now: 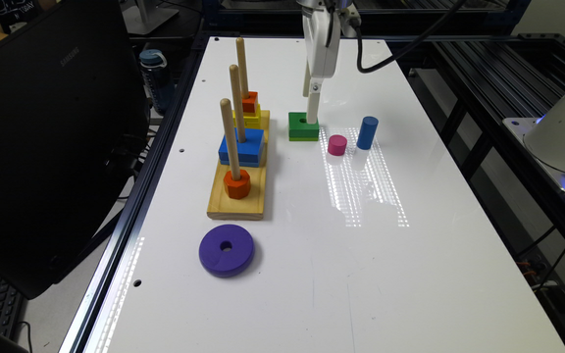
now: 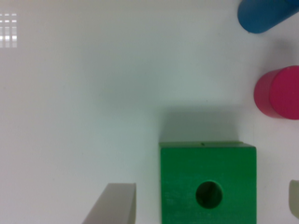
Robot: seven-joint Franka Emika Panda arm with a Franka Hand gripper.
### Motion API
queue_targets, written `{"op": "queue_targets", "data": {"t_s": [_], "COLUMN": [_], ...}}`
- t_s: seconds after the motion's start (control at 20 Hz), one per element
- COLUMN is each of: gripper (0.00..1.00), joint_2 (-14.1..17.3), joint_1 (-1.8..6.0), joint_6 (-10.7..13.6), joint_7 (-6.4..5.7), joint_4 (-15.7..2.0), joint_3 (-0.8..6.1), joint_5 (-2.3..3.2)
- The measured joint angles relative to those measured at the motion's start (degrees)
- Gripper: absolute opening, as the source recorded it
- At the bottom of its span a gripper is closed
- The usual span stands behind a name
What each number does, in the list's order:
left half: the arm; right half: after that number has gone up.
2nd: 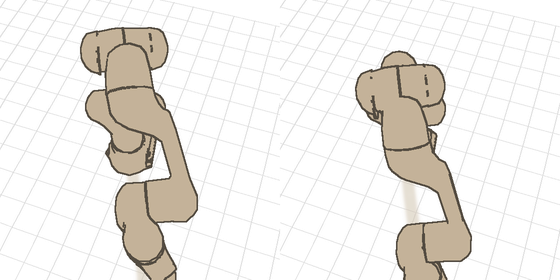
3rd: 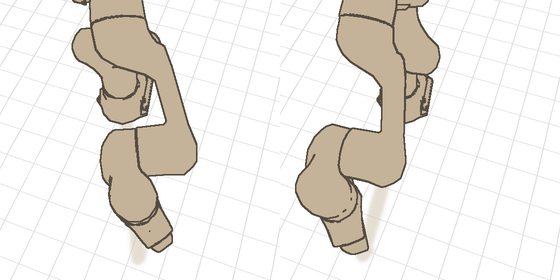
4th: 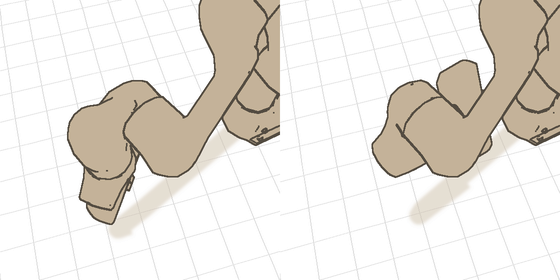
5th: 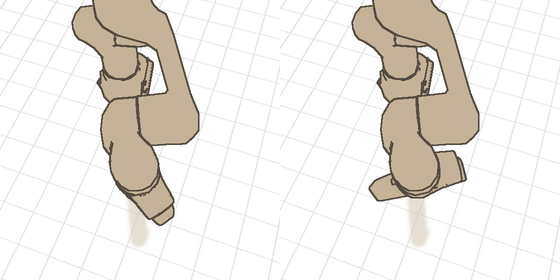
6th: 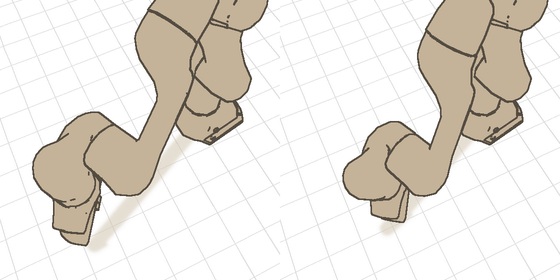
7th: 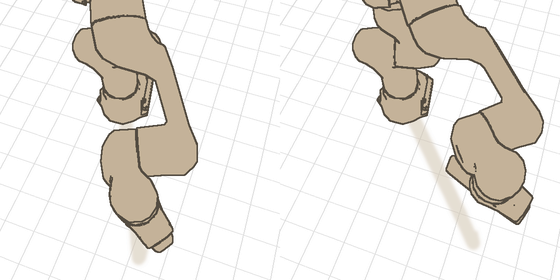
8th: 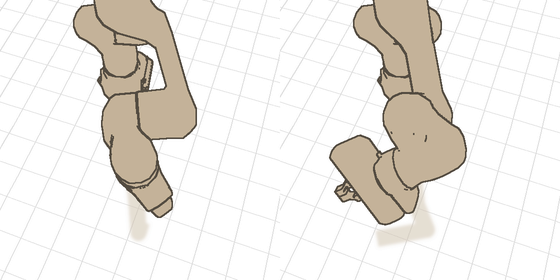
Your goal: Pick up green block.
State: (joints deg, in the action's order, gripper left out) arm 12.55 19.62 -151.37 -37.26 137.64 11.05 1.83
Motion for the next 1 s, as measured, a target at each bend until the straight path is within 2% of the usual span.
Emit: {"op": "queue_targets", "data": {"t_s": [0.4,0.55,0.8,1.0], "gripper": [1.00,1.00,1.00,1.00], "joint_2": [0.00,0.86,3.16,3.17], "joint_1": [-0.06,-0.06,-0.04,-0.05], "joint_6": [0.00,-0.35,-1.91,-1.91], "joint_7": [0.00,0.00,-0.14,-0.14], "joint_4": [-0.26,-0.31,-0.97,-1.04], "joint_3": [0.01,0.00,-0.16,-0.16], "joint_5": [0.00,0.02,0.60,0.67]}}
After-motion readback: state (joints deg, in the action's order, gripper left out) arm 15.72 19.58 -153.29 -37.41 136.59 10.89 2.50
